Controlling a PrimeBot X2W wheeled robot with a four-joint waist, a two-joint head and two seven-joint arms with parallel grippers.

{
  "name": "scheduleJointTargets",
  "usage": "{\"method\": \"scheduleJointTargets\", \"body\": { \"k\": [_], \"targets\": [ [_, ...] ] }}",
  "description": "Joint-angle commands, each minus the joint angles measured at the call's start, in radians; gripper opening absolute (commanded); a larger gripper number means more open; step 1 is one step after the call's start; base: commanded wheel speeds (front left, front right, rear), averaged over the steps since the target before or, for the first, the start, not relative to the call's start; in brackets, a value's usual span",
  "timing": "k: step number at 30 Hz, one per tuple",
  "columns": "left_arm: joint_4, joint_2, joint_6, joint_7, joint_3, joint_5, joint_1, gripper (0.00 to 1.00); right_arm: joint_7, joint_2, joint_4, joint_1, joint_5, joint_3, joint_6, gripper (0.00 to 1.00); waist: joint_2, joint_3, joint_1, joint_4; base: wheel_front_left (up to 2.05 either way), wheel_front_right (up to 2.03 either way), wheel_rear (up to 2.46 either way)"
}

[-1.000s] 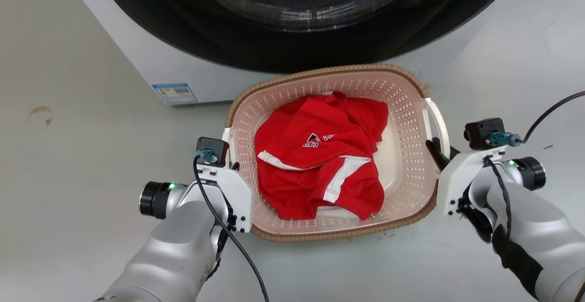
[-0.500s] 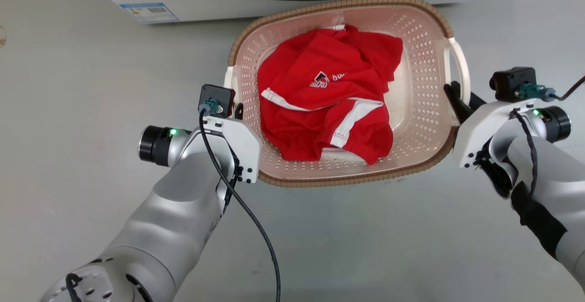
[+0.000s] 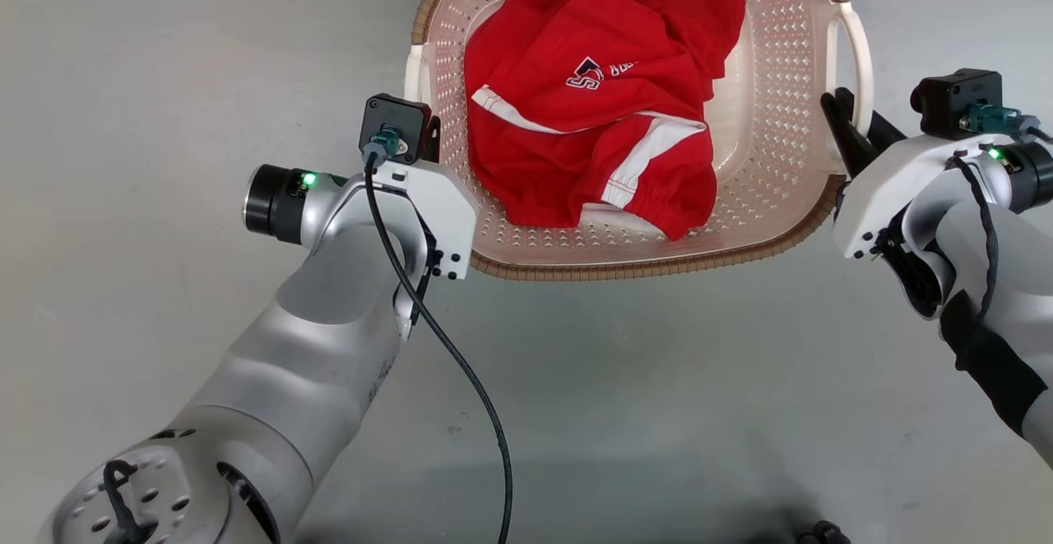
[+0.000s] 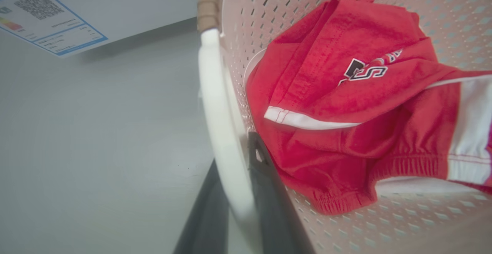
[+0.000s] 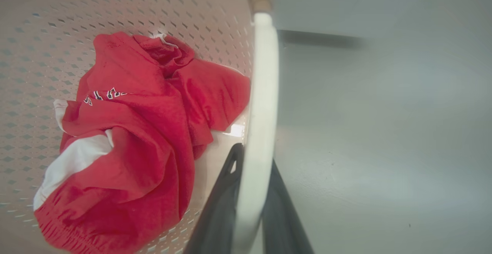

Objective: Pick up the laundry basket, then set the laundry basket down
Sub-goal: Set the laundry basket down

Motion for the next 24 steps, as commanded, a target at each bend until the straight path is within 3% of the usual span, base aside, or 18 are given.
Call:
{"method": "scheduleJointTargets", "body": {
  "k": [1, 24],
  "targets": [
    [0.005, 0.036, 0.020, -0.018, 0.003, 0.018, -0.018, 0.00, -0.014, -0.036, -0.006, 0.024, -0.016, -0.006, 0.004, 0.00, -0.0001, 0.014, 0.0000, 0.000, 0.00, 0.00, 0.00],
    [-0.022, 0.036, 0.030, 0.003, -0.001, 0.020, -0.016, 0.00, -0.014, -0.042, -0.002, 0.048, -0.041, -0.028, 0.004, 0.00, -0.0001, 0.037, 0.0000, 0.003, 0.00, 0.00, 0.00]
  ]
}}
